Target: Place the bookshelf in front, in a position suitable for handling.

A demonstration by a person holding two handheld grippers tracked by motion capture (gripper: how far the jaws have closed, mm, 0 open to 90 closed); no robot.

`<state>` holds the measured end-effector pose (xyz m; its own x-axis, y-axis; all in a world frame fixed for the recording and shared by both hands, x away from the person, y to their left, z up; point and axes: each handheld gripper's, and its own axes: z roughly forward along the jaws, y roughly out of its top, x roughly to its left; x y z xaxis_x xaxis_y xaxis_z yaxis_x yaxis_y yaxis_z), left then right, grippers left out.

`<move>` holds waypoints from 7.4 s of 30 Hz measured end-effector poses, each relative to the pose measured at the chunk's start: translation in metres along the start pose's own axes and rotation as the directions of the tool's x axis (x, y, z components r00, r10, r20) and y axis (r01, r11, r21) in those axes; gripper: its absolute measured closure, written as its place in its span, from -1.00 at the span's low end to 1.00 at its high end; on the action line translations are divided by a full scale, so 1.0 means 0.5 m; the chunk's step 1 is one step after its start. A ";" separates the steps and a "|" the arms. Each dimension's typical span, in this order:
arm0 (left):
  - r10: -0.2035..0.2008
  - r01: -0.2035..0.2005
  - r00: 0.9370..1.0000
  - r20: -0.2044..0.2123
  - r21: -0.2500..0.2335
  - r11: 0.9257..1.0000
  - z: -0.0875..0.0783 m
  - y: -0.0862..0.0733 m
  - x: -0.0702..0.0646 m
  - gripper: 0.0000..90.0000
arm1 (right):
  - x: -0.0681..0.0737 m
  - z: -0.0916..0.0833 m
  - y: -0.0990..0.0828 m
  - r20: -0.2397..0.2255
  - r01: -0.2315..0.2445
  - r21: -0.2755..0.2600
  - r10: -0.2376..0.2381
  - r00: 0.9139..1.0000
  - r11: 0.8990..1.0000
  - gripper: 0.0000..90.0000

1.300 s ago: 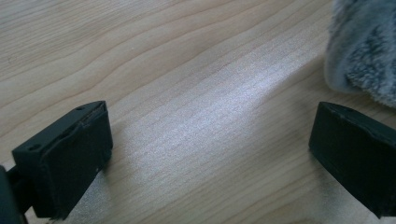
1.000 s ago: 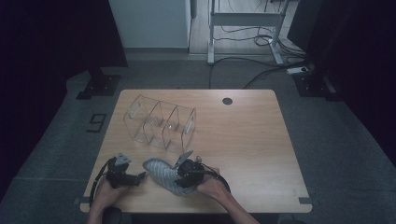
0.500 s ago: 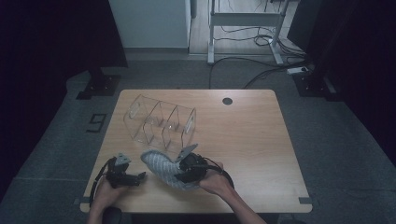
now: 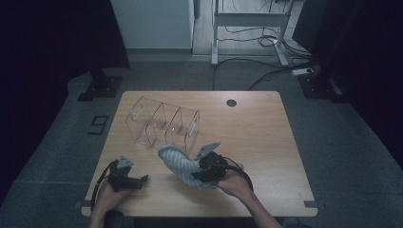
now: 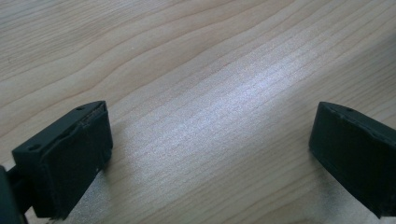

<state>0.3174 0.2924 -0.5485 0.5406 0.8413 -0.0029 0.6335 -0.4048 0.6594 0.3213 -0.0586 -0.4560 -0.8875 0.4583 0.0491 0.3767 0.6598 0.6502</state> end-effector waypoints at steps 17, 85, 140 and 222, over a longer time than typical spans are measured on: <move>0.000 0.000 1.000 0.000 0.000 1.000 0.000 0.000 0.000 -1.00 | -0.063 -0.087 -0.087 0.108 -0.106 -0.024 0.108 0.988 0.994 0.34; -0.009 0.009 1.000 0.004 0.036 0.999 -0.001 0.010 -0.002 -1.00 | -0.212 -0.209 -0.383 0.286 -0.466 -0.012 0.449 0.846 0.885 -0.49; -0.009 0.002 0.998 -0.065 -0.106 0.994 0.003 0.271 0.042 0.72 | -0.163 -0.166 -0.206 0.111 -0.269 -0.114 0.281 0.953 0.956 -1.00; 0.011 -0.001 0.998 0.064 -0.151 0.988 -0.117 0.140 -0.001 -0.79 | -0.172 0.003 0.063 0.257 -0.262 -0.117 0.284 0.924 0.958 0.42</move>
<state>0.3293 0.2845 -0.4583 0.5820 0.8120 -0.0436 0.5417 -0.3472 0.7655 0.4100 -0.0764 -0.4406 -0.6443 0.7640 0.0351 0.5626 0.4424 0.6984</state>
